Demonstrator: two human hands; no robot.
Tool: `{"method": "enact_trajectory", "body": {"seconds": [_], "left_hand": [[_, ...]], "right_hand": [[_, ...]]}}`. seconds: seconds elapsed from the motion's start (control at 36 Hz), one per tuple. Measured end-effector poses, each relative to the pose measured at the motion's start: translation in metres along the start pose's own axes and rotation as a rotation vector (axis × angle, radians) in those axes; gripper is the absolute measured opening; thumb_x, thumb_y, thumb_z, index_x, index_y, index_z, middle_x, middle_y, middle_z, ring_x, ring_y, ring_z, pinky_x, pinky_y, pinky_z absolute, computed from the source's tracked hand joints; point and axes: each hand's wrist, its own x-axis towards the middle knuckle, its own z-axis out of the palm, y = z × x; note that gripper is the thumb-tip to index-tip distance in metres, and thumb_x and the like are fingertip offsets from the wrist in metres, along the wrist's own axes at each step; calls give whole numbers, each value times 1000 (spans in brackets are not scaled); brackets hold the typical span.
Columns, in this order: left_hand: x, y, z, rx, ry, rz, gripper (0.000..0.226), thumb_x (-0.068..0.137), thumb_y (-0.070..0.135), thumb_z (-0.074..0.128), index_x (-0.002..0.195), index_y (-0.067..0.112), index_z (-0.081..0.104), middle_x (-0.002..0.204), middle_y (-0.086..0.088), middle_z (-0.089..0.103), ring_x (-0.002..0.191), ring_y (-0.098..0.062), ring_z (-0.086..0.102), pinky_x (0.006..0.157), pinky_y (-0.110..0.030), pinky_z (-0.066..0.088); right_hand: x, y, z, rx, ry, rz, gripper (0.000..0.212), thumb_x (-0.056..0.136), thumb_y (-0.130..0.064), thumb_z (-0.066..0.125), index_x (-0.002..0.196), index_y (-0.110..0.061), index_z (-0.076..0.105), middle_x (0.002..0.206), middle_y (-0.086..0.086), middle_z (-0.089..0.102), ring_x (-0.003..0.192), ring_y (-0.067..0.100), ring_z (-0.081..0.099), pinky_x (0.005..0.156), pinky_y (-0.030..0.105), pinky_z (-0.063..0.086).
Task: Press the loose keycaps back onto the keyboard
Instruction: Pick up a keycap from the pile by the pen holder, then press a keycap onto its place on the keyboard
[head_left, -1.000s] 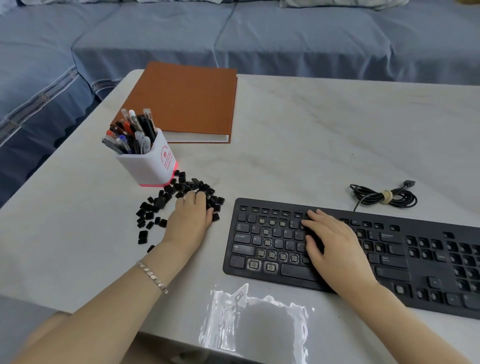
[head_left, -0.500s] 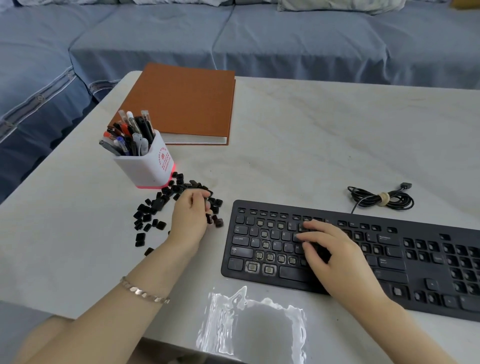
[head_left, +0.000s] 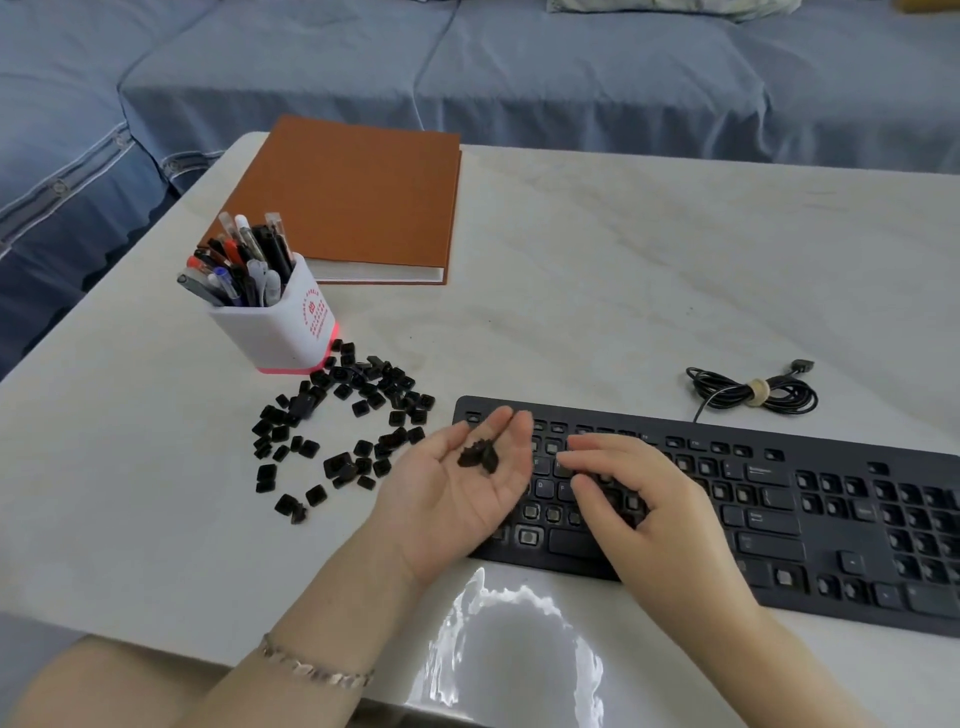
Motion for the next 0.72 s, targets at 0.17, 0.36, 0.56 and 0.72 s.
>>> {"method": "enact_trajectory", "body": {"seconds": [0.17, 0.36, 0.56, 0.72], "left_hand": [[-8, -17, 7, 82, -27, -71, 45, 98, 27, 33, 111, -4, 63, 117, -20, 64, 96, -31, 65, 79, -47, 53], [-16, -31, 17, 87, -25, -167, 50, 100, 36, 30, 123, -2, 53, 79, -18, 66, 69, -28, 66, 46, -28, 52], [-11, -35, 9, 180, 3, -128, 55, 99, 37, 30, 123, -6, 56, 100, -18, 67, 89, -25, 66, 82, -35, 56], [-8, -36, 9, 164, 65, -37, 38, 97, 23, 38, 107, -2, 65, 106, -17, 69, 91, -26, 67, 80, -38, 54]], "right_hand": [[0, -5, 2, -158, 54, -216, 23, 83, -26, 59, 101, -18, 71, 107, -13, 60, 105, 1, 51, 94, 7, 34], [5, -3, 6, -240, -62, -284, 27, 81, -29, 53, 96, -16, 72, 97, -8, 64, 99, 5, 46, 92, 12, 33], [2, -6, 1, -104, -26, -145, 16, 80, -19, 61, 87, -28, 72, 89, -19, 62, 95, -3, 51, 83, 6, 37], [6, -22, -16, 710, 111, 472, 13, 81, 3, 62, 79, -8, 68, 70, 3, 72, 71, 9, 69, 63, 16, 52]]}}
